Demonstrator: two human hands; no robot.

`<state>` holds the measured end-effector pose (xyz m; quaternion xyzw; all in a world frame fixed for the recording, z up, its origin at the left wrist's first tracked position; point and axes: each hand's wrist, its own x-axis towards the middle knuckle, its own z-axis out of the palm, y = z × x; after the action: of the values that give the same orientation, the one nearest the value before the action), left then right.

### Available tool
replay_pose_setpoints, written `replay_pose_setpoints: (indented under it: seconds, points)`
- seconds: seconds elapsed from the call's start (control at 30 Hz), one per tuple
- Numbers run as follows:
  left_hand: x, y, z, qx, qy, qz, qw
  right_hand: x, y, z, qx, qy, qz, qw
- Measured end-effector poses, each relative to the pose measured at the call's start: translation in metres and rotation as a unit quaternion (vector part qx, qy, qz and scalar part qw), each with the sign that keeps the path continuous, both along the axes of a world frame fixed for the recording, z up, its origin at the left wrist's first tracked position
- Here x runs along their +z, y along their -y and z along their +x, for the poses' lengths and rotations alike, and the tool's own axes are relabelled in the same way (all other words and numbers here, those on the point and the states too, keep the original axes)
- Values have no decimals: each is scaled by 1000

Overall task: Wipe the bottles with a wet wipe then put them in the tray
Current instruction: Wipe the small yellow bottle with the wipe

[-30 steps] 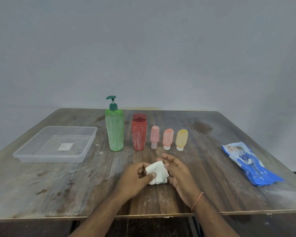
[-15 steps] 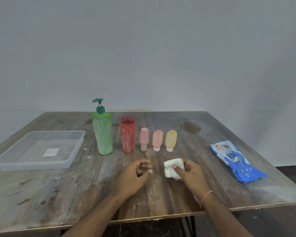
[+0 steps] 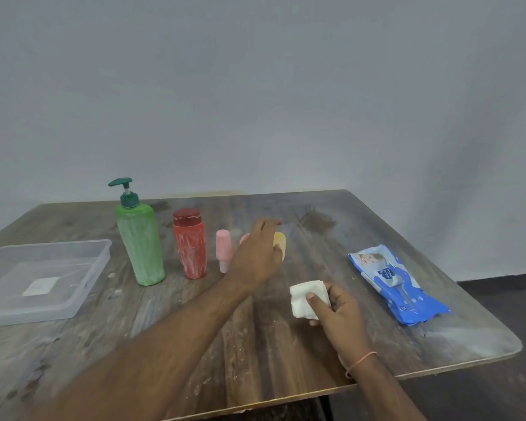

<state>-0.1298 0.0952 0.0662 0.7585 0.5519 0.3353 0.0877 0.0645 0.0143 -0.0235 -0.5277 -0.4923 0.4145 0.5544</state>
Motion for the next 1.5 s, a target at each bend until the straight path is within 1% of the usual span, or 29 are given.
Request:
replay_pose_setpoints:
  seconds: [0.13,0.27,0.33,0.4,0.47,0.5,0.57,0.6,0.67,0.7,0.73,0.77,0.83,0.9,0.97,1.07,1.1,1.17,1.23,1.27,1.43,1.5]
  points:
    - [2,-20,10,34,-47,-46,997,-2,-1,2,1,2,0,1000]
    - [0,-20,10,47,-31,-37,998,2,2,2,6,6,5,1000]
    - [2,-11,7,39,21,-35,998,3,2,3,8,2,4,1000]
    - [7,4,-3,24,103,-41,993,4,3,2,9,2,5,1000]
    - [8,24,-20,1,184,-55,981,5,4,1,5,14,7,1000]
    - [5,34,-31,-20,231,-72,970,6,5,0,5,20,9,1000]
    - [-6,56,-55,-54,340,-113,932,8,7,-1,14,37,24,999]
    - [-13,67,-67,-60,407,-131,902,8,8,-2,21,53,31,998]
    - [-28,88,-86,-67,558,-164,811,6,13,-5,41,104,46,993]
    - [-34,97,-94,-67,612,-175,768,6,16,-8,54,127,55,989]
    - [-40,103,-101,-63,647,-184,737,6,20,-13,62,143,64,986]
    - [-44,110,-107,-62,672,-190,713,7,24,-20,67,144,73,985]
    - [-50,116,-116,-53,697,-195,688,11,34,-41,81,140,94,982]
    - [-55,119,-120,-40,692,-196,694,14,45,-66,86,187,133,970]
    - [-60,117,-122,-40,685,-188,703,14,52,-89,82,258,195,943]
    - [-62,114,-121,-52,689,-192,697,13,55,-118,67,366,289,882]
    - [-62,112,-121,-50,695,-201,689,12,54,-126,59,388,310,866]
    - [-62,109,-122,-53,722,-224,653,10,53,-140,56,405,333,849]
    - [-61,107,-124,-61,749,-241,615,7,51,-147,69,412,346,840]
    - [-61,107,-124,-63,753,-246,607,4,49,-149,75,414,350,837]
    - [-60,106,-122,-60,748,-254,610,-1,43,-152,113,398,359,837]
    - [-59,106,-122,-53,741,-257,618,0,42,-154,120,385,358,842]
